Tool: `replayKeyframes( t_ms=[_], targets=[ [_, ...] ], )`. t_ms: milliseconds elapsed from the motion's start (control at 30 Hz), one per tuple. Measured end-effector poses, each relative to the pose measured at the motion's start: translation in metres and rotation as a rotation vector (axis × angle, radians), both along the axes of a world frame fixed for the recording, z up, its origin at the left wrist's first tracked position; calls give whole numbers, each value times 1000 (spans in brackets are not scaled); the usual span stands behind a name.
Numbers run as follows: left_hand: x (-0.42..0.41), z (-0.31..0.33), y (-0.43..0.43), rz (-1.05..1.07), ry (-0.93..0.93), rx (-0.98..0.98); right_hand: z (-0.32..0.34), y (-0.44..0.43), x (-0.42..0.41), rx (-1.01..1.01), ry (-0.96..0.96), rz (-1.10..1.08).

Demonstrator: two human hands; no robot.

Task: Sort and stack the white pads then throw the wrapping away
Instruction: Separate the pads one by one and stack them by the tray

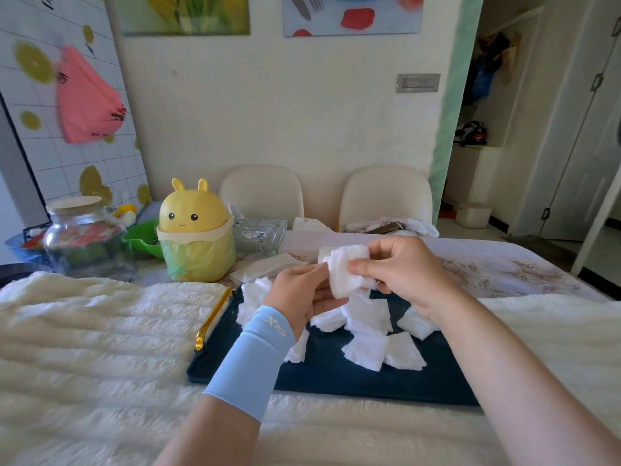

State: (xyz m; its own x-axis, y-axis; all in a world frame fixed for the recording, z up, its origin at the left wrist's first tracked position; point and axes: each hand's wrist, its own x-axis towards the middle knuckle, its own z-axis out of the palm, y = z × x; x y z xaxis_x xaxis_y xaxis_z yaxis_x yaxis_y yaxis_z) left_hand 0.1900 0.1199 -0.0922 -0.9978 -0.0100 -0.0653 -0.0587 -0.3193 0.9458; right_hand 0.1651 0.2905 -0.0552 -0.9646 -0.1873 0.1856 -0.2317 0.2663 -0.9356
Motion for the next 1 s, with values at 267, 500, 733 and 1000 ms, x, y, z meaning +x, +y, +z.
replayKeyframes(
  t_ms=[267, 500, 733, 1000],
  targets=[
    [0, 2, 4, -12, 18, 53, -3, -3, -1, 72, 56, -94],
    [1, 1, 6, -9, 5, 40, -2, 2, -1, 316, 375, 10],
    [-1, -1, 6, 61, -84, 78, 0, 7, -5, -72, 342, 3],
    [-2, -3, 9, 73, -13, -89, 14, 21, 1, 48, 169, 165]
  ],
)
